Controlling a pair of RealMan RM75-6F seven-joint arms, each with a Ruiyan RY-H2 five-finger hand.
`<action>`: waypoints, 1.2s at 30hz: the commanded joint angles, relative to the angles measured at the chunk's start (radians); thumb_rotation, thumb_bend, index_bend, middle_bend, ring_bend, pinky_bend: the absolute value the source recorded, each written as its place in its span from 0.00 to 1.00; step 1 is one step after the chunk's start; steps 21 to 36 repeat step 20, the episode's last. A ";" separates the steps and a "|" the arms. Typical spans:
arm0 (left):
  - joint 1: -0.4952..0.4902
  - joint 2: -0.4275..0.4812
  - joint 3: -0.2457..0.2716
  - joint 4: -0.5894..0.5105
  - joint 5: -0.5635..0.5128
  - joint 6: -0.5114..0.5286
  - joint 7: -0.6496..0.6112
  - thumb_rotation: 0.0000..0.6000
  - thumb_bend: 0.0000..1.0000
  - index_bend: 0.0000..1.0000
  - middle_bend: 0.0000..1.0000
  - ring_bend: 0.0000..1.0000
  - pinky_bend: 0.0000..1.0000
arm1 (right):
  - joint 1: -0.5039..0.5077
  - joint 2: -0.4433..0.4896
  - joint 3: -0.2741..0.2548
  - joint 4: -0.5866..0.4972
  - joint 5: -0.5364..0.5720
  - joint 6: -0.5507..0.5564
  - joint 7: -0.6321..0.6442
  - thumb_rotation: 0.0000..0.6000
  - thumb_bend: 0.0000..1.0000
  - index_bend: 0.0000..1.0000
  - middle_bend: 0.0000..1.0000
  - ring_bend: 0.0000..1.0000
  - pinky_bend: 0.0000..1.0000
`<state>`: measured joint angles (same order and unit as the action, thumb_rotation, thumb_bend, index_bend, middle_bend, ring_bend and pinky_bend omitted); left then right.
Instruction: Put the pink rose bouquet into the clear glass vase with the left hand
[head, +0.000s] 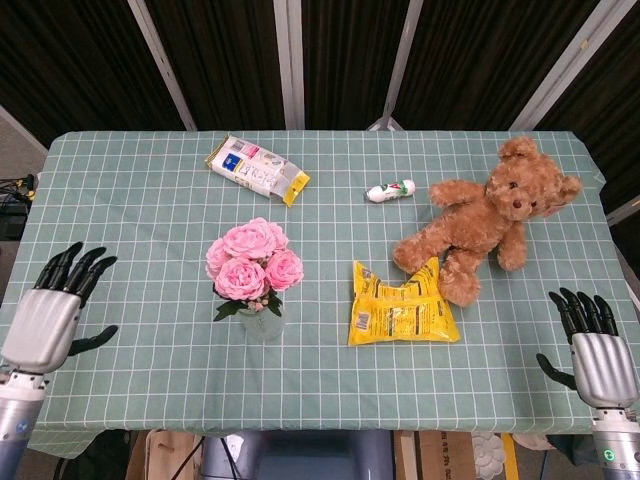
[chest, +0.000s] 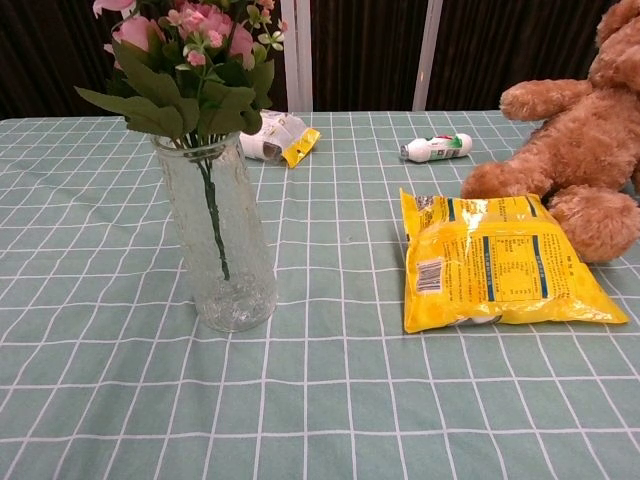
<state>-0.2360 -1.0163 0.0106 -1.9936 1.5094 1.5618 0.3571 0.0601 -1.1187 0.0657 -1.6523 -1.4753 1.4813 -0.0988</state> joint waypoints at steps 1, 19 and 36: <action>0.098 -0.092 0.060 0.145 0.004 0.053 -0.027 1.00 0.12 0.17 0.09 0.00 0.09 | 0.000 0.009 -0.008 -0.001 -0.015 0.000 0.009 1.00 0.24 0.11 0.11 0.06 0.00; 0.140 -0.121 0.000 0.303 0.021 0.082 -0.290 1.00 0.13 0.17 0.09 0.00 0.09 | 0.007 0.011 -0.015 0.004 -0.030 -0.012 0.007 1.00 0.24 0.11 0.11 0.06 0.00; 0.147 -0.121 -0.005 0.307 0.029 0.101 -0.305 1.00 0.13 0.17 0.09 0.00 0.09 | 0.009 0.010 -0.015 0.006 -0.027 -0.015 0.006 1.00 0.24 0.11 0.11 0.06 0.00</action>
